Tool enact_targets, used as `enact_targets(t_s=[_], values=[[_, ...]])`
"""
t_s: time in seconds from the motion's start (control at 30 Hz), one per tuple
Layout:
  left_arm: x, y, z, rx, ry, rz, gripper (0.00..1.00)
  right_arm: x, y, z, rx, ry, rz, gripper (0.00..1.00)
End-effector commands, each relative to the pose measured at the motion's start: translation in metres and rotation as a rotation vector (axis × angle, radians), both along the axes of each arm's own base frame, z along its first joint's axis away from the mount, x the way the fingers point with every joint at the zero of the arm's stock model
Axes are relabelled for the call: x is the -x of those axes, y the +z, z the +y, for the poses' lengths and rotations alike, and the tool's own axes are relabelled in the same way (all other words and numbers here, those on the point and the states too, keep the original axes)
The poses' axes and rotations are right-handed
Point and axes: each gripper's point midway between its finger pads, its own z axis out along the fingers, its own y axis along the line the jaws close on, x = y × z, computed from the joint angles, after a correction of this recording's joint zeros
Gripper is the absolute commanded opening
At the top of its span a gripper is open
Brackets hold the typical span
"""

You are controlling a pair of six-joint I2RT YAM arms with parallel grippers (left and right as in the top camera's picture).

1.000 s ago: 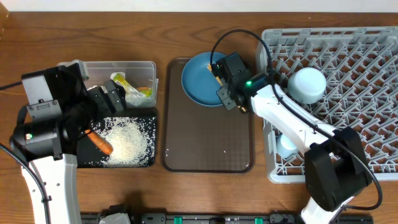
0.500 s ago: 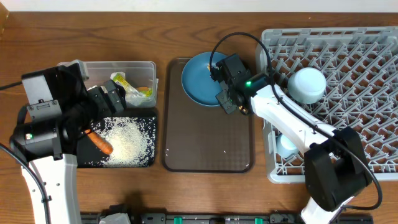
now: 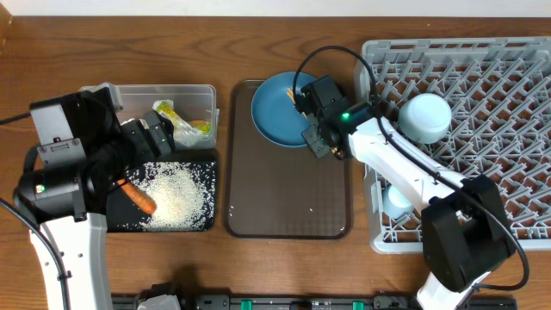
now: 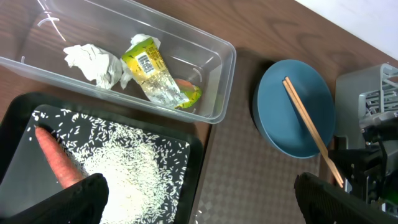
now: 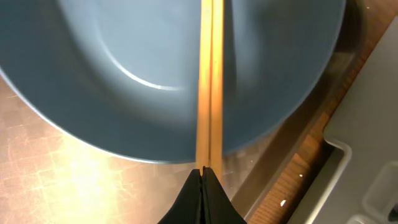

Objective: Sort waste into correct bins and load items into the dishwasher rack
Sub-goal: 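Lower the right gripper and close it on the chopsticks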

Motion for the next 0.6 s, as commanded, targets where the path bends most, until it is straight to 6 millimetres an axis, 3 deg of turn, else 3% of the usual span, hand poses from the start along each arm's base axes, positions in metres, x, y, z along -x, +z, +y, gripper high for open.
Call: enact_targets(t_s=[0.0, 0.57], values=[[0.0014, 0.0012, 0.0033, -0.019, 0.003, -0.003, 0.98, -0.0017, -0.0019, -0.0103, 0.017, -0.022, -0.001, 0.02], [0.0014, 0.0012, 0.0034, -0.019, 0.003, -0.003, 0.98, 0.0067, -0.0089, -0.0165, 0.034, -0.025, 0.036, 0.03]])
